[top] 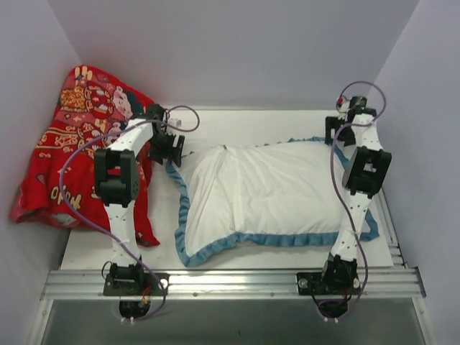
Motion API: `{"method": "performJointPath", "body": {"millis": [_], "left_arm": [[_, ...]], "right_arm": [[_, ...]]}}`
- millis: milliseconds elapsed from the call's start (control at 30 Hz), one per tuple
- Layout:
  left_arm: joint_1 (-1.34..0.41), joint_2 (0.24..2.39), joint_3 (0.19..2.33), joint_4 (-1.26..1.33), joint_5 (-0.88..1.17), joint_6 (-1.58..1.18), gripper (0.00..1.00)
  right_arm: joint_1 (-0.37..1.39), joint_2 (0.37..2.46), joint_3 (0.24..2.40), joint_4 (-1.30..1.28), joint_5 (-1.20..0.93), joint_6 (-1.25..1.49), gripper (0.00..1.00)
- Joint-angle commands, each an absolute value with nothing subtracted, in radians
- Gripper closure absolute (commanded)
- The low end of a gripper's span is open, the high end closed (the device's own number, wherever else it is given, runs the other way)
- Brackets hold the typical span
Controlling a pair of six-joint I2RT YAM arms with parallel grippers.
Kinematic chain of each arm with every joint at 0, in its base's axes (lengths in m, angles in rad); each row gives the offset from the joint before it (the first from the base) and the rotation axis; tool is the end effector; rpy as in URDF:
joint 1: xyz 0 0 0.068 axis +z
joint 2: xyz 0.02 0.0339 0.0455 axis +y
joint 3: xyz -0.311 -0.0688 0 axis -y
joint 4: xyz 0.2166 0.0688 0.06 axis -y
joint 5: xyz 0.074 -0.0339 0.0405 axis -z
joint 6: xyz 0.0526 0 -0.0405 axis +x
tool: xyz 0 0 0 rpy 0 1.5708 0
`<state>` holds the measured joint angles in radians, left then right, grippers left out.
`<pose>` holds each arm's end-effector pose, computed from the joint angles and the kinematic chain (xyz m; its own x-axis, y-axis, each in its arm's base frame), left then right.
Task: Put the pillow into the pillowcase
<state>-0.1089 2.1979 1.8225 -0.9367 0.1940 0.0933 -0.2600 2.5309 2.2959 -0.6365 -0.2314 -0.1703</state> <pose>0.4543 -0.0599 0.2203 -0.9423 0.1950 -0.2721 0.2445 0.9561 -0.1617 0.5636 -0.1374 0.2039 -0.7471 0.0280 -0.6641 -0.0193 0.9978 0.0639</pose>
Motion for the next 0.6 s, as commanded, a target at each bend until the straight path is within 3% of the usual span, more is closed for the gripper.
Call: {"method": "performJointPath", "body": {"millis": [0, 100, 233, 433, 567], "left_arm": [[-0.110, 2.203, 1.835, -0.953, 0.178, 0.109, 0.14], [-0.106, 2.198, 1.835, -0.957, 0.178, 0.113, 0.14], [-0.092, 2.217, 1.850, -0.979, 0.193, 0.114, 0.14], [-0.083, 2.230, 1.853, -0.986, 0.264, 0.112, 0.15], [-0.084, 2.218, 1.852, -0.985, 0.242, 0.094, 0.15]], "right_arm": [[-0.157, 2.520, 2.228, -0.647, -0.085, -0.352, 0.21], [-0.140, 2.563, 2.247, -0.708, -0.005, -0.397, 0.38], [-0.204, 2.637, 2.371, -0.804, -0.057, -0.338, 0.48], [-0.255, 2.594, 2.335, -0.850, -0.274, -0.356, 1.00], [-0.253, 2.536, 2.301, -0.825, -0.313, -0.353, 1.00]]}}
